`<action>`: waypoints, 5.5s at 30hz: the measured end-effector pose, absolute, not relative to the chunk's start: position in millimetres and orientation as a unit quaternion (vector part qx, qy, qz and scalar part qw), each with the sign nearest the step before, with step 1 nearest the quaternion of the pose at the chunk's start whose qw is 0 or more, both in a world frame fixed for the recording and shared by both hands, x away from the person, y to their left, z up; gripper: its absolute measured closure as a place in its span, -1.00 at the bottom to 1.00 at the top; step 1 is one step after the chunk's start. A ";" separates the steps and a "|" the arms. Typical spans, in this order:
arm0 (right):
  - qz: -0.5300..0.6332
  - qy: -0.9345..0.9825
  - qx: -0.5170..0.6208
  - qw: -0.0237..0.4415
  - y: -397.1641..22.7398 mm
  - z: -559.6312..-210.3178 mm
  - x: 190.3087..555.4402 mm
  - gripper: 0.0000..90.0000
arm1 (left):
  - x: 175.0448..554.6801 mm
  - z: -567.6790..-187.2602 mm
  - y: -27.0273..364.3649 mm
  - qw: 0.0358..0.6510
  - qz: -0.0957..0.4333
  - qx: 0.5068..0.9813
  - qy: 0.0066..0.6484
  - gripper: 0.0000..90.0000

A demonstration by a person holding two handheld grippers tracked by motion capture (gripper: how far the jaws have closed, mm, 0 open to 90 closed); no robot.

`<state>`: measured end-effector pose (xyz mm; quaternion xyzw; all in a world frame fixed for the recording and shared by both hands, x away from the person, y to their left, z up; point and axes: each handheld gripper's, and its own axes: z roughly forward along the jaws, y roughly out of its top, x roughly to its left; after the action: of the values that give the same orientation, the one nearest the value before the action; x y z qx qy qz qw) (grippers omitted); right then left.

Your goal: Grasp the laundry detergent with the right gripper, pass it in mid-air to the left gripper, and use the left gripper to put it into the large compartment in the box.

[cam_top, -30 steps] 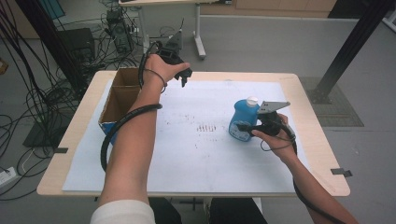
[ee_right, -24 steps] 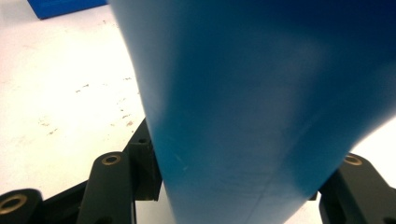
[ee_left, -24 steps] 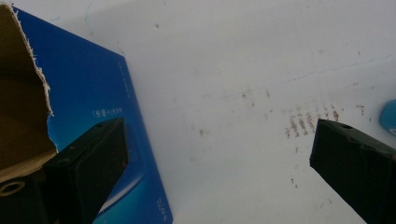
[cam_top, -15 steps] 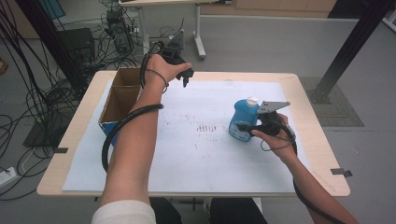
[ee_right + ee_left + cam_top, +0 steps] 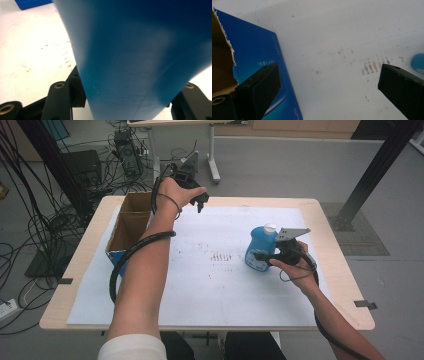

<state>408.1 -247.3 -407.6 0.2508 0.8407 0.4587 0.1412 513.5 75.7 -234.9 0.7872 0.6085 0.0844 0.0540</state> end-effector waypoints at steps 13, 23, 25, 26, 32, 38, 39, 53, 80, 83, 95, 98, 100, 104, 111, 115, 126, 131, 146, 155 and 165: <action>0.460 0.839 0.253 0.142 -247.3 -408.0 407.4 -0.05 | 513.3 -233.6 75.4 0.052 0.087 0.787 0.609 -0.89; 0.462 0.838 0.252 0.143 -247.3 -408.2 407.0 -0.03 | 513.3 -233.6 73.8 0.055 0.086 0.787 0.608 -0.89; 0.462 0.838 0.253 0.143 -247.4 -408.3 407.1 -0.03 | 513.0 -234.1 74.1 0.053 0.086 0.788 0.608 -0.89; 0.462 0.838 0.252 0.143 -247.4 -408.3 407.1 -0.03 | 513.0 -234.1 74.1 0.053 0.086 0.788 0.608 -0.89; 0.462 0.838 0.252 0.143 -247.4 -408.3 407.1 -0.03 | 512.4 -236.2 74.3 0.052 0.084 0.788 0.608 -0.89; 0.463 0.838 0.252 0.143 -247.5 -408.4 407.0 -0.03 | 512.5 -235.6 73.4 0.052 0.084 0.788 0.607 -0.89; 0.463 0.838 0.252 0.143 -247.6 -408.4 407.0 -0.03 | 512.5 -235.7 73.4 0.052 0.085 0.788 0.607 -0.89; 0.465 0.837 0.251 0.144 -248.0 -409.0 406.7 -0.02 | 512.2 -236.2 73.4 0.049 0.085 0.790 0.605 -0.89; 0.460 0.840 0.254 0.139 -247.2 -406.8 408.3 -0.01 | 506.1 -229.9 76.1 0.051 0.085 0.797 0.595 -0.89; 0.458 0.841 0.255 0.137 -246.8 -406.0 409.0 -0.01 | 504.6 -226.5 76.1 0.055 0.085 0.801 0.590 -0.89; 0.451 0.846 0.255 0.128 -244.0 -387.0 415.2 -0.01 | 498.6 -203.8 73.0 0.070 0.089 0.827 0.551 -0.89; 0.449 0.847 0.256 0.126 -243.5 -380.8 417.2 -0.01 | 497.7 -199.5 72.7 0.076 0.088 0.831 0.543 -0.89; 0.448 0.848 0.257 0.122 -242.6 -373.2 420.1 -0.01 | 496.8 -195.1 73.1 0.083 0.085 0.836 0.535 -0.89; 0.446 0.850 0.256 0.109 -236.7 -352.3 430.0 -0.01 | 491.9 -184.2 73.3 0.090 0.074 0.859 0.498 -0.89; 0.449 0.855 0.241 0.100 -219.8 -324.3 445.9 -0.01 | 481.0 -165.4 77.8 0.094 0.081 0.888 0.443 -0.89; 0.447 0.860 0.230 0.089 -208.4 -314.9 454.2 -0.01 | 474.2 -157.5 83.4 0.088 0.086 0.904 0.410 -0.89; 0.451 0.869 0.194 0.063 -166.1 -303.8 469.3 -0.01 | 460.6 -138.1 89.6 0.088 0.076 0.937 0.331 -0.90; 0.458 0.871 0.172 0.047 -144.8 -301.0 471.7 -0.01 | 452.5 -134.1 84.2 0.083 0.072 0.949 0.296 -0.89; 0.462 0.883 0.086 0.007 -85.5 -302.9 466.6 -0.01 | 435.8 -141.4 65.7 0.053 0.060 0.971 0.227 -0.89; 0.454 0.890 0.046 0.002 -63.7 -301.5 457.3 -0.01 | 430.3 -146.0 64.3 0.034 0.057 0.976 0.207 -0.88; 0.455 0.890 0.022 -0.011 -48.3 -301.1 449.6 -0.02 | 427.8 -154.9 64.6 0.021 0.047 0.979 0.199 -0.88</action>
<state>449.6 -48.3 -301.1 0.0217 0.8903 0.4548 -0.0106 427.8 64.6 -154.9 0.9786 0.1990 0.0470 0.0209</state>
